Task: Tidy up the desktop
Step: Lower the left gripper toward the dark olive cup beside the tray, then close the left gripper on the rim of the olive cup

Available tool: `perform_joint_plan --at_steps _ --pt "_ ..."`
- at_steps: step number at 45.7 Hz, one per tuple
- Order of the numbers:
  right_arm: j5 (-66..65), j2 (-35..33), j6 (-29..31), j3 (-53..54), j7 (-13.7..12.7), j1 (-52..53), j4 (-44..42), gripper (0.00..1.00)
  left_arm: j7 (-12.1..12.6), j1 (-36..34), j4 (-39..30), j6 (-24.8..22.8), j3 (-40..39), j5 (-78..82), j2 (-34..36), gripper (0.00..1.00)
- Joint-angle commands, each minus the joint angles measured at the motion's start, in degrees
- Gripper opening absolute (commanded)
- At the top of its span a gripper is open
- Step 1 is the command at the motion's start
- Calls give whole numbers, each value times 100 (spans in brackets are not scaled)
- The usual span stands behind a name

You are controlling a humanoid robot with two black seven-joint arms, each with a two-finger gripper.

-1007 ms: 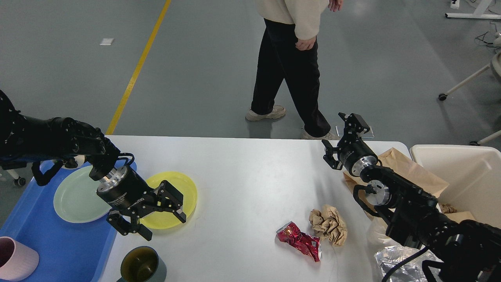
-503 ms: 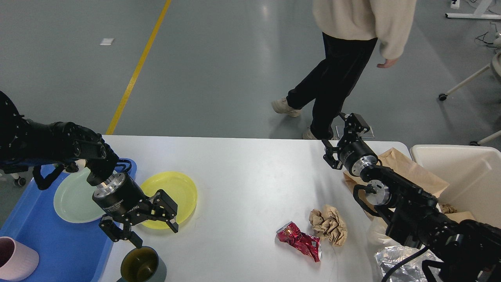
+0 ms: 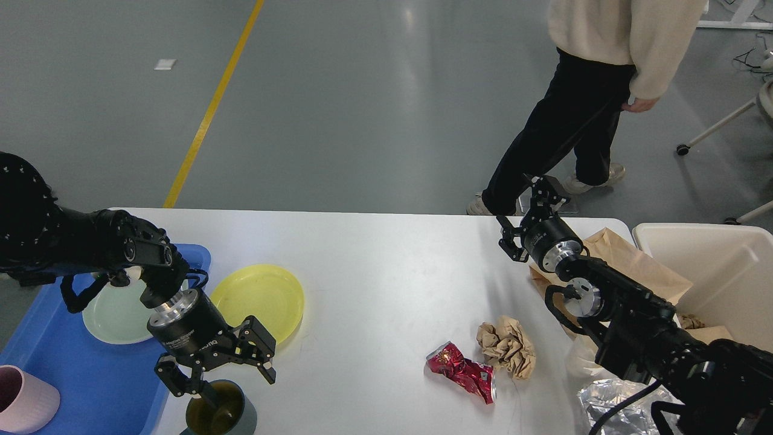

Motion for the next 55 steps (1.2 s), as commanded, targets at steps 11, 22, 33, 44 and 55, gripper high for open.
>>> perform_joint_plan --at_steps 11,22,33,44,55 --pt "0 0 0 0 0 8 0 100 -2 158 189 0 -1 9 -13 96" --pt "0 0 0 9 0 0 0 100 7 184 189 0 -1 9 -13 96" --pt "0 0 0 9 0 0 0 100 77 210 198 0 -1 9 -13 96" --pt "0 0 0 0 0 0 0 100 77 316 224 551 -10 9 -13 96" --pt "0 0 0 9 0 0 0 100 104 316 224 675 -19 0 -13 95"
